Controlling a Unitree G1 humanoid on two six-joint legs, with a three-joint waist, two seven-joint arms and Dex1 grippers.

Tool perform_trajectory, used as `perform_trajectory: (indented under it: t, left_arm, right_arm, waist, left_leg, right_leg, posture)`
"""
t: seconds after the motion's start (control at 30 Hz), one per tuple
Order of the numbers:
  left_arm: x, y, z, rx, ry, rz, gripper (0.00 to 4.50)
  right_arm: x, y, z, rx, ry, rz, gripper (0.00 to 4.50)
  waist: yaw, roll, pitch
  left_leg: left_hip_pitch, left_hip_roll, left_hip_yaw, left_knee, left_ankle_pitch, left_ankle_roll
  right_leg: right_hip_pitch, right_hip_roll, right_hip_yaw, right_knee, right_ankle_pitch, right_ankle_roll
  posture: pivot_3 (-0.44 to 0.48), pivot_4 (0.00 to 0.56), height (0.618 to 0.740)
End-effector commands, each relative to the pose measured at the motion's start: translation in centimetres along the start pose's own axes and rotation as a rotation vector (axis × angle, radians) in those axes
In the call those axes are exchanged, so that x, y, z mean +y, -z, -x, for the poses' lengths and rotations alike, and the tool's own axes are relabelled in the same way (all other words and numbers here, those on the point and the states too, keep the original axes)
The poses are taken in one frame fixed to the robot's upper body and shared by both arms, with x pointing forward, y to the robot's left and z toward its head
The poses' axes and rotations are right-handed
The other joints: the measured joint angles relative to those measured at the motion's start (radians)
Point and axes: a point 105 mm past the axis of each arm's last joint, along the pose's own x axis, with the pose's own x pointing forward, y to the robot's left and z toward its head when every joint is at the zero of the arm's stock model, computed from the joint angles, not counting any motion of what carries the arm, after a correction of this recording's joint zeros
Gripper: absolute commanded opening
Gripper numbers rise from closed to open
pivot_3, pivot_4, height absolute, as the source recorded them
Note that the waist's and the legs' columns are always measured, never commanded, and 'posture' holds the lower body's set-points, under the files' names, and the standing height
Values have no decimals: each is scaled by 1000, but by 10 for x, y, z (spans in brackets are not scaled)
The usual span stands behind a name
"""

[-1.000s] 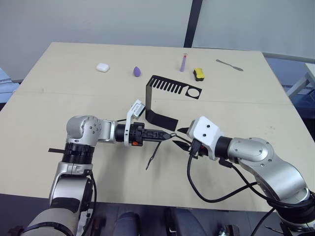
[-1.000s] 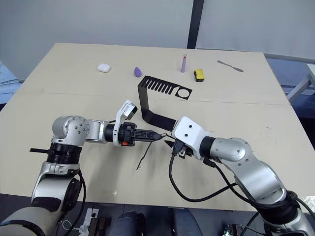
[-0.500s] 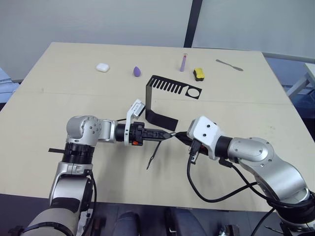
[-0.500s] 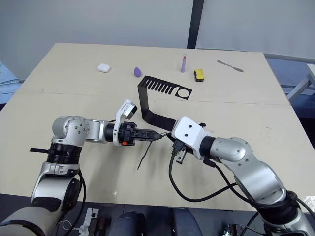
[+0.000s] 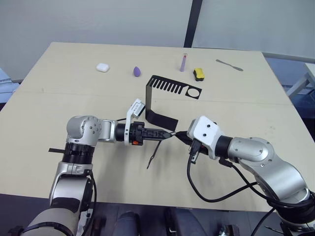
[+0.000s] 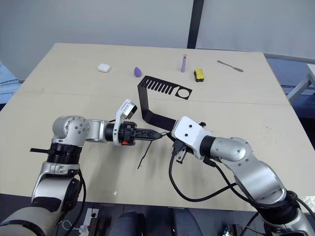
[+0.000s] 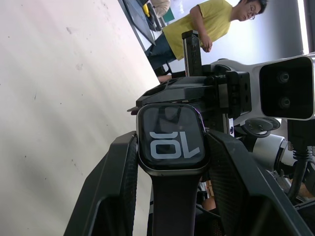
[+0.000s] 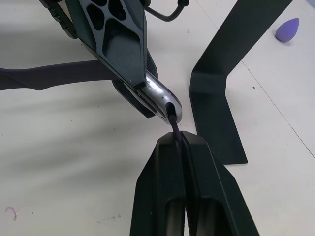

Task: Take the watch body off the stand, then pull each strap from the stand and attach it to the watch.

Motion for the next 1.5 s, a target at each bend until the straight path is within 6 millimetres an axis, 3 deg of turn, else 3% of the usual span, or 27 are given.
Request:
perform_trajectory:
  t: [0.03, 1.5]
  left_arm:
    - [0, 3, -1, 7, 22, 10, 1579]
    - [1, 3, -2, 11, 19, 7, 1579]
  right_arm:
    - [-6, -13, 5, -46, 35, 51, 42]
    - [-8, -16, 5, -52, 36, 54, 42]
  waist:
    - [0, 0, 0]
    - [0, 0, 0]
  left_leg:
    - [0, 0, 0, 0, 0, 0]
    - [0, 0, 0, -1, 0, 0]
  right_leg:
    - [0, 0, 0, 0, 0, 0]
    - [0, 0, 0, -1, 0, 0]
  posture:
    - [0, 150, 740]
    - [0, 150, 740]
